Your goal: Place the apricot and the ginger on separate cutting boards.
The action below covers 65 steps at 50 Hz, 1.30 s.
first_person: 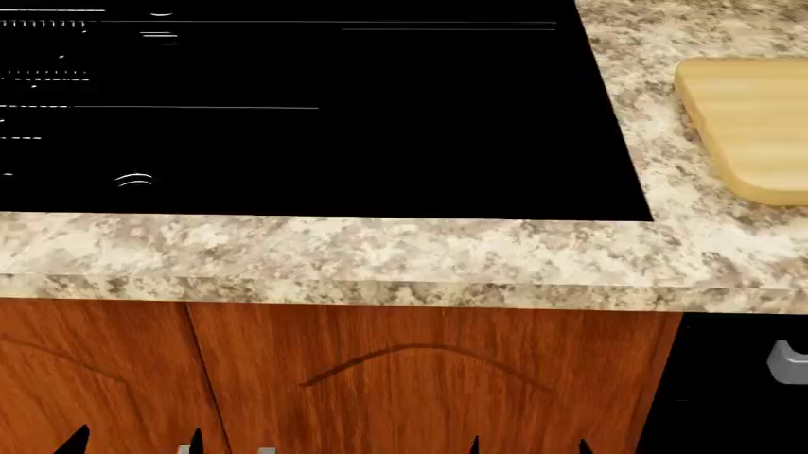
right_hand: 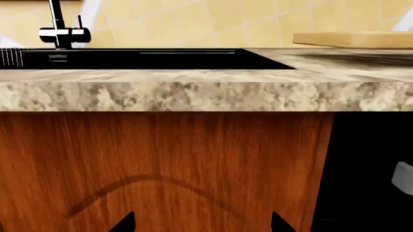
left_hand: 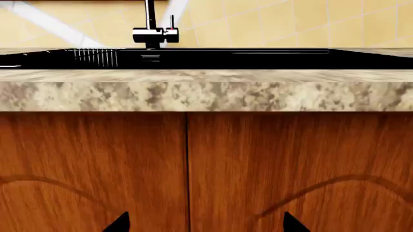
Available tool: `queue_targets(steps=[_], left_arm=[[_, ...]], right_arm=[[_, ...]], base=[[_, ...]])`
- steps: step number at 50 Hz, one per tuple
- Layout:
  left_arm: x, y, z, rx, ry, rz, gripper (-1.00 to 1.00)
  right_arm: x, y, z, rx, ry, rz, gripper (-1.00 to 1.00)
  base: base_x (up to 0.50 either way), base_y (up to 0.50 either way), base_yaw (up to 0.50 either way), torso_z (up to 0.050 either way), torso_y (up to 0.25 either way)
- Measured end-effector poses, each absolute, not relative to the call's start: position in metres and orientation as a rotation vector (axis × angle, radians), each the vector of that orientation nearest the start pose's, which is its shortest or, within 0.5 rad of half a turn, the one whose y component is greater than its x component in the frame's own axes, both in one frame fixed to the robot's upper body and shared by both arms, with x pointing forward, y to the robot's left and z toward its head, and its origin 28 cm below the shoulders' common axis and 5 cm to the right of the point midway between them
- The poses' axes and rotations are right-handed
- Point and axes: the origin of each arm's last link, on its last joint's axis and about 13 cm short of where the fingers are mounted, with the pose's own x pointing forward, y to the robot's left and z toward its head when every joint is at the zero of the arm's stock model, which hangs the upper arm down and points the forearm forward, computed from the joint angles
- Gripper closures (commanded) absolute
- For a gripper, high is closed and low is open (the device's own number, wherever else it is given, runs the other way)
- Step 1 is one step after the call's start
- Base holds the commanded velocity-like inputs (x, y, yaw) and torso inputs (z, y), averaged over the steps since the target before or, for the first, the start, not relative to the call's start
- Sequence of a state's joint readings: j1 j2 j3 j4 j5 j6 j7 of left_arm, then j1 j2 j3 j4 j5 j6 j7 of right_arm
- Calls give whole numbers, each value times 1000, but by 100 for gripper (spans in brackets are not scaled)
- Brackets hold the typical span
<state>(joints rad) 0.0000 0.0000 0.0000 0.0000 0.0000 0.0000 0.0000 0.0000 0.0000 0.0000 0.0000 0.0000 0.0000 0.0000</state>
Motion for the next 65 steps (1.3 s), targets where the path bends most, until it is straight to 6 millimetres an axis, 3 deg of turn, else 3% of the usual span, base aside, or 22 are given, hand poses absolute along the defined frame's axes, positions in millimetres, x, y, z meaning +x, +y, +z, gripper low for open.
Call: queue_targets(steps=[32,65], left_arm=[[215,203,13,28,40,13,-100],[216,203,12,41,54,23,-100]], right_arm=[[210,-96,13,-14,-6,0,-100],[210,-97,13,-35,4,-1,-100]], base=[[0,0,0,0,0],[0,398,0,0,0]])
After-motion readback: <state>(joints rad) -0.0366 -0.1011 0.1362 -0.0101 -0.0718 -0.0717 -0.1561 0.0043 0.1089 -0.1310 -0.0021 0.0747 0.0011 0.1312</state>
